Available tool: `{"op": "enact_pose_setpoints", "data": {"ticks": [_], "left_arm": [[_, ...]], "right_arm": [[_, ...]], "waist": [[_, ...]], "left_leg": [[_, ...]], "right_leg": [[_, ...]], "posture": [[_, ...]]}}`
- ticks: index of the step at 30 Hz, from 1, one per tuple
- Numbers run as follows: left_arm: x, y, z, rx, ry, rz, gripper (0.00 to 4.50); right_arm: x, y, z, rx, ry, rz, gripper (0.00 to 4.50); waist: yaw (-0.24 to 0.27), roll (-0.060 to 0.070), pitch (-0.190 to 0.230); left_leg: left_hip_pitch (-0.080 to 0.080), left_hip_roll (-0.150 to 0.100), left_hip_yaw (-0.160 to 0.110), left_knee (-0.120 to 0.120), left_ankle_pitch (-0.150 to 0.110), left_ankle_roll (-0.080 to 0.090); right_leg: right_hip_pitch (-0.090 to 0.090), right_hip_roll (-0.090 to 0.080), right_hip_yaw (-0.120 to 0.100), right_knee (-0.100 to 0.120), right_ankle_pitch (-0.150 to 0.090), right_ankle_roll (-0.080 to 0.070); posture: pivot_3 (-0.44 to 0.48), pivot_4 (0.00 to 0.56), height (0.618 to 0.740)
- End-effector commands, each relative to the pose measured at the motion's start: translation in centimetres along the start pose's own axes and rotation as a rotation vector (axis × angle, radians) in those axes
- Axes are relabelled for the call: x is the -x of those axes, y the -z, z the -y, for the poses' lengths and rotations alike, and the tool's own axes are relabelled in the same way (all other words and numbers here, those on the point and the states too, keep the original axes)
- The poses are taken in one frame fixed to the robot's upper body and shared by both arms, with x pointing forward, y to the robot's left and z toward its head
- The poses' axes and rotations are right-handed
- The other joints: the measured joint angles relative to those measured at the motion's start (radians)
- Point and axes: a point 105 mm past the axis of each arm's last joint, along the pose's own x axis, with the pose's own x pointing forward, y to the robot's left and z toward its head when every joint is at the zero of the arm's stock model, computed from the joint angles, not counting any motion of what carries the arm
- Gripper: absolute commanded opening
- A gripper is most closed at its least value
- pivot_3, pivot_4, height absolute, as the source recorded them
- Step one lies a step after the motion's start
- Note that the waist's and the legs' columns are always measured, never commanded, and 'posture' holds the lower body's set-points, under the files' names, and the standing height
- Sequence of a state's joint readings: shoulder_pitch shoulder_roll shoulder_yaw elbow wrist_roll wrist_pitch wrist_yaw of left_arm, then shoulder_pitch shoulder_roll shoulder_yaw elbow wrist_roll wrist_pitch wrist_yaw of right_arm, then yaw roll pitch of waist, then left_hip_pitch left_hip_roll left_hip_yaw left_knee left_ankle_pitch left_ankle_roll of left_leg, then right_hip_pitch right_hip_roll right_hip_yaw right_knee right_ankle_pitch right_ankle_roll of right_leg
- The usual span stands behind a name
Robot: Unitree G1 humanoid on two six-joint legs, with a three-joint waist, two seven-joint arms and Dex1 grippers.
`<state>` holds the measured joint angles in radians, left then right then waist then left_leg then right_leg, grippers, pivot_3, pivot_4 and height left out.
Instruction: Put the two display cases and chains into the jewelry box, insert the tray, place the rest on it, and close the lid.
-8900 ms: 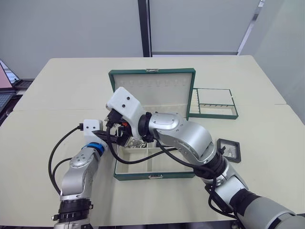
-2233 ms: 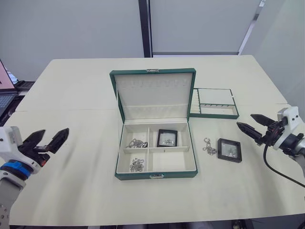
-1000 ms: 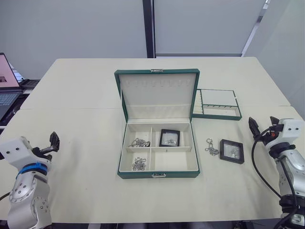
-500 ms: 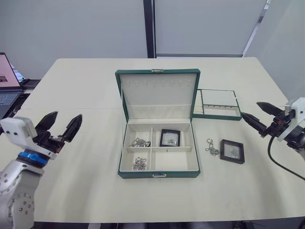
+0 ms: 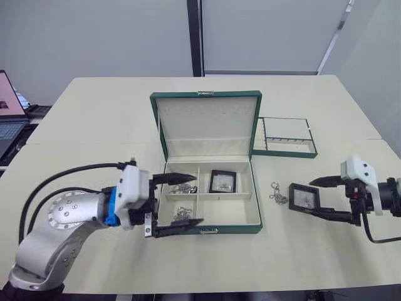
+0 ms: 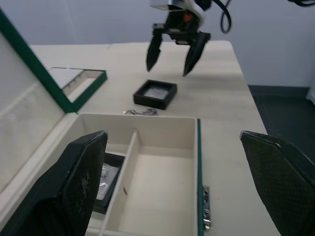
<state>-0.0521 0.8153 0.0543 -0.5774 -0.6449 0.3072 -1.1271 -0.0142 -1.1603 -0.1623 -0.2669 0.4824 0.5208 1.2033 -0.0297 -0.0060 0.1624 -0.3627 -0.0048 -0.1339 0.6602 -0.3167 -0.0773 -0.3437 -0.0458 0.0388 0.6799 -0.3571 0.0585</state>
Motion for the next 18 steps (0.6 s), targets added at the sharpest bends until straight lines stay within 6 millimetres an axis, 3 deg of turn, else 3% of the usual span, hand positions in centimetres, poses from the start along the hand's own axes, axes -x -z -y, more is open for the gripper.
{"op": "enact_pose_setpoints", "data": {"ticks": [1,5,7,11,18], "left_arm": [[-0.5,0.4,0.1,-0.049,0.061,-0.007,4.47],[-1.3,0.4,-0.5,-0.065,0.059,0.018,4.5],[-1.6,0.4,-0.8,-0.07,0.054,0.027,4.5],[-2.0,0.0,-1.1,-0.066,0.039,0.05,4.5],[-2.1,0.1,-1.1,-0.067,0.036,0.046,4.5]], "right_arm": [[-0.6,0.1,-0.2,0.062,0.018,-0.035,4.5],[-1.4,0.6,0.2,0.063,0.054,-0.053,4.32],[-1.6,0.8,0.3,0.059,0.057,-0.058,3.91],[-2.0,1.3,0.2,0.067,0.052,-0.073,2.62],[-2.3,1.6,0.3,0.081,0.054,-0.083,2.62]], "waist": [[0.0,0.0,0.0],[0.001,0.0,0.0],[0.001,-0.001,0.0],[0.001,-0.001,0.0],[0.001,-0.001,0.0]], "left_leg": [[0.0,0.0,0.0,0.0,0.0,0.0],[0.0,0.0,0.0,0.001,-0.002,0.003],[0.0,0.0,-0.001,0.001,-0.002,0.003],[0.0,0.0,-0.001,0.001,-0.002,0.003],[0.0,0.0,-0.001,0.001,-0.002,0.003]], "right_leg": [[0.0,0.0,0.0,0.0,0.0,0.0],[0.0,0.0,0.0,0.0,0.0,0.0],[0.0,0.0,0.0,0.0,0.0,0.0],[0.0,0.0,0.0,0.0,0.0,0.0],[0.0,0.0,0.0,0.0,0.0,0.0]], "posture": [[0.0,0.15,0.74],[0.0,0.15,0.74],[0.0,0.15,0.74],[0.0,0.15,0.74],[0.0,0.15,0.74]]}}
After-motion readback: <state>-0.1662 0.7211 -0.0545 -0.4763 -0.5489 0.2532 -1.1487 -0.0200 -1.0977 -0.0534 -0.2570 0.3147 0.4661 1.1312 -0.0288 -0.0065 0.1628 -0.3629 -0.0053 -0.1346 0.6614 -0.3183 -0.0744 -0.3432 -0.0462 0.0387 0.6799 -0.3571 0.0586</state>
